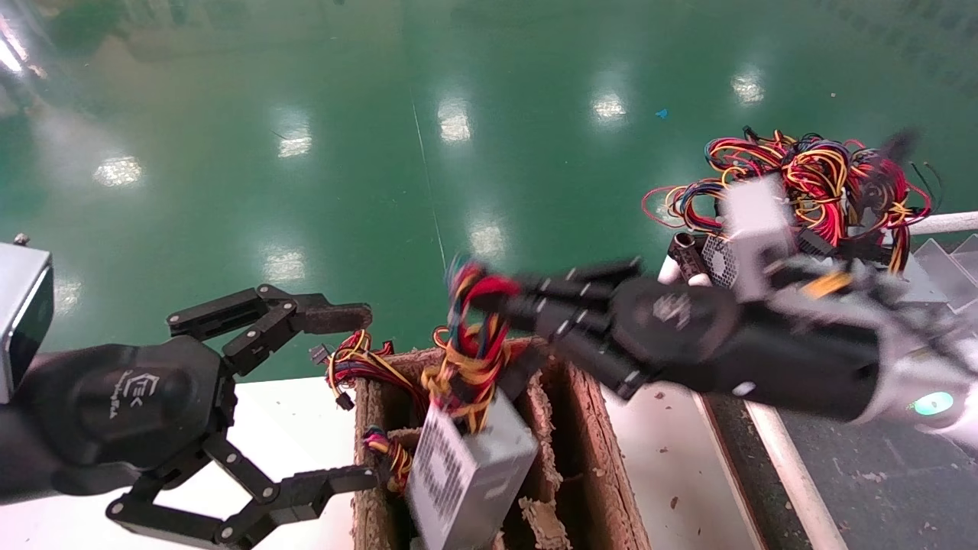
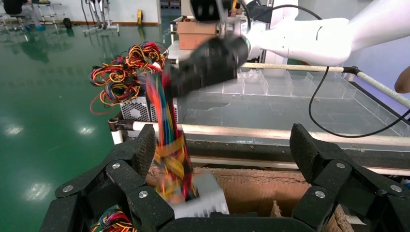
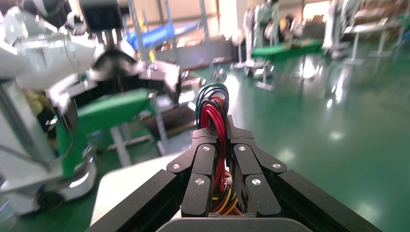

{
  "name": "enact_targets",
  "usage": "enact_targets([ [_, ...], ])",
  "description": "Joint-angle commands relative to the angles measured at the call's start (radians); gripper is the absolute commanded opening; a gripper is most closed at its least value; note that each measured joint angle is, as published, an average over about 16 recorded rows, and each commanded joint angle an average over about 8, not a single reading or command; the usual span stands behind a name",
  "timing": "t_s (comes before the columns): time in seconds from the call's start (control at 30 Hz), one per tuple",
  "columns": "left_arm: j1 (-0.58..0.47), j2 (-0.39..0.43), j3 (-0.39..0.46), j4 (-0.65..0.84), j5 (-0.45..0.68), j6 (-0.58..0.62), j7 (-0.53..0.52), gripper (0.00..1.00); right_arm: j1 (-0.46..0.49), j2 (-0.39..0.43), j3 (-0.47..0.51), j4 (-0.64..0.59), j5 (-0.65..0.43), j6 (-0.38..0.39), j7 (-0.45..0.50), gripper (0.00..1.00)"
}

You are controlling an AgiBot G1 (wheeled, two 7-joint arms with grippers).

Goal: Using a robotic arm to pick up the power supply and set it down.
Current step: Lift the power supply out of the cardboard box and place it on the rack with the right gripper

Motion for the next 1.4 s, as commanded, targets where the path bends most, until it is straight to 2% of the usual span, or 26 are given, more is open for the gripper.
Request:
enact_targets([
  [0.03,0.000,0.000,0.000,0.000,0.000,0.000,0.000,1.00,0.006,0.018,0.021,0.011,0.034,-0.003,0.012,0.00],
  [0.23,0.000,0.000,0.000,0.000,0.000,0.000,0.000,1.00,0.028,0.129,0.089,0.069,0.095,0.000,0.012,0.00],
  [0.57,0.000,0.000,0.000,0.000,0.000,0.000,0.000,1.00,0.010,0.307,0.145,0.069,0.077,0.022,-0.023,0.00],
  [0.8,0.000,0.000,0.000,0.000,0.000,0.000,0.000,1.00,-0.048,0.408,0.185,0.026,0.076,0.027,-0.083,0.00],
  [1.4,0.000,0.000,0.000,0.000,0.000,0.000,0.000,1.00,-0.234,0.623,0.303,-0.102,0.167,-0.008,-0.209,0.00],
])
